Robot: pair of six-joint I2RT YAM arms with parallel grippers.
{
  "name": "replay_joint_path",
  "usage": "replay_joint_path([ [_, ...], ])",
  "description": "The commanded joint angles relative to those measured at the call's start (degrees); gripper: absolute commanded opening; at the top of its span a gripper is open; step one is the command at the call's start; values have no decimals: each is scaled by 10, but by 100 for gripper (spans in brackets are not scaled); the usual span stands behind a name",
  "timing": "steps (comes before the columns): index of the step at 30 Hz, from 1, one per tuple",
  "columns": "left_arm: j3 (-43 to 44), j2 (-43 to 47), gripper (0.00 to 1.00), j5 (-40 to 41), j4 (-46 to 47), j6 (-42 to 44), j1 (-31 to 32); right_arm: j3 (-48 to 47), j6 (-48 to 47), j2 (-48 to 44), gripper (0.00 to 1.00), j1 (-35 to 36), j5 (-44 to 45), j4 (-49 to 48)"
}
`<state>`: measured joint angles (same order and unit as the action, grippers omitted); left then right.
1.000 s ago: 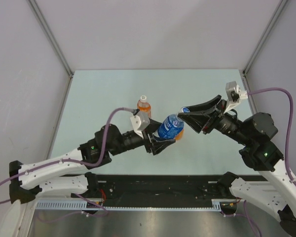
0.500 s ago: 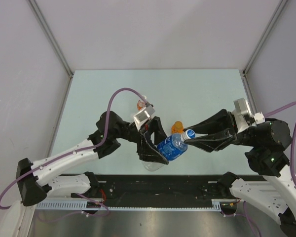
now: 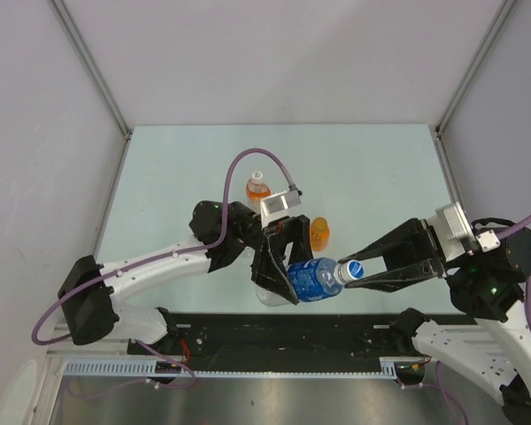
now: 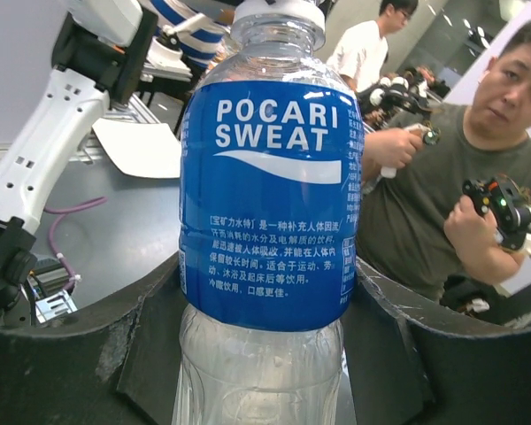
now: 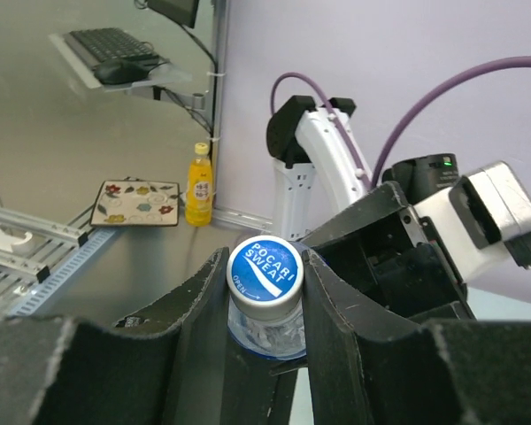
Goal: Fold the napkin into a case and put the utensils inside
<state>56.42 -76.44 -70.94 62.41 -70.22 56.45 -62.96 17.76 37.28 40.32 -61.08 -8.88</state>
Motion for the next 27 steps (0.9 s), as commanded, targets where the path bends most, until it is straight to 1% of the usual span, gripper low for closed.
replay_joint_path([
  [1, 46, -16, 0, 40, 117, -52, -10, -5, 21, -6, 0, 8, -113, 5],
  [7, 58, -35, 0, 26, 95, -38, -18, -13, 18, -12, 0, 6, -116, 7],
  [9, 59, -39, 0, 20, 82, -33, -23, -19, 18, -15, 0, -1, -102, 11],
  [11, 54, -37, 0, 19, 66, -15, -35, -29, 16, -24, 0, -9, -54, 17],
  [12, 52, -35, 0, 21, 46, -7, -40, -32, 2, -29, 0, -16, -21, 25],
  [13, 49, -32, 0, 23, 33, 14, -47, -37, -5, -40, 0, -19, 40, 31],
  [14, 45, -23, 0, 26, -2, 28, -49, -39, -11, -45, 0, -21, 82, 45],
  [16, 41, -13, 0, 26, -46, 80, -54, -56, -29, -45, 0, -22, 151, 59],
  [17, 42, -2, 0, 27, -99, 102, -54, -63, -33, -39, 0, -22, 177, 75],
  [19, 42, 9, 0, 35, -145, 153, -54, -68, -47, -36, 0, -22, 247, 86],
  [20, 43, 15, 0, 36, -187, 168, -54, -69, -48, -37, 0, -22, 283, 86],
  [21, 43, 27, 0, 46, -209, 185, -55, -69, -50, -37, 0, -22, 316, 105],
  [22, 45, 35, 0, 54, -235, 225, -55, -70, -61, -36, 0, -22, 396, 126],
  [23, 48, 44, 0, 62, -314, 256, -55, -71, -65, -32, 0, -22, 449, 137],
  [24, 51, 65, 0, 76, -354, 285, -55, -71, -71, -25, 0, -22, 496, 152],
  [25, 53, 75, 0, 105, -390, 337, -55, -72, -76, -17, 0, -22, 605, 187],
  [26, 54, 88, 0, 124, -457, 362, -55, -72, -87, -8, 0, -22, 662, 206],
  [27, 54, 110, 0, 143, -483, 381, -55, -72, -91, 20, 0, -22, 711, 226],
])
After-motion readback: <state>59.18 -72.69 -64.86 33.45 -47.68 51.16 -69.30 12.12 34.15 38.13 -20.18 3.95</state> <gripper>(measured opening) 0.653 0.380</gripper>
